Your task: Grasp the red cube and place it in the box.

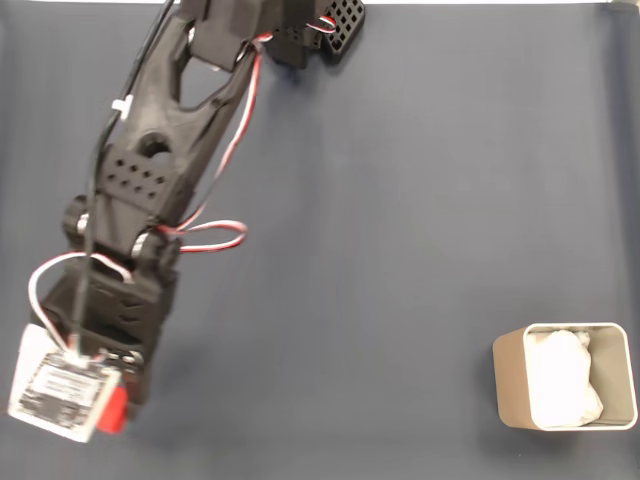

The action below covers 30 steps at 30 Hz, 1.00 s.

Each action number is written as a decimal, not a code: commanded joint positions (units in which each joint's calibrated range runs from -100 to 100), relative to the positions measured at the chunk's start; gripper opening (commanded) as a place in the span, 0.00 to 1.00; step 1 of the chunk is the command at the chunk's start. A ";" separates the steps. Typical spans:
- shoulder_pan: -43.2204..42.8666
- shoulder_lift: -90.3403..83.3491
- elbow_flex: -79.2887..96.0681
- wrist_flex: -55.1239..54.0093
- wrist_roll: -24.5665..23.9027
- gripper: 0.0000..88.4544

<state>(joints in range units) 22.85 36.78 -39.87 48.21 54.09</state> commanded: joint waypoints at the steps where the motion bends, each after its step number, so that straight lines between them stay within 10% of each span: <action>1: -4.03 -9.57 1.10 0.81 -0.59 0.01; 30: -27.39 -21.87 6.30 2.94 -0.98 0.00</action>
<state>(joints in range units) -2.37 20.71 -33.54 50.99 53.36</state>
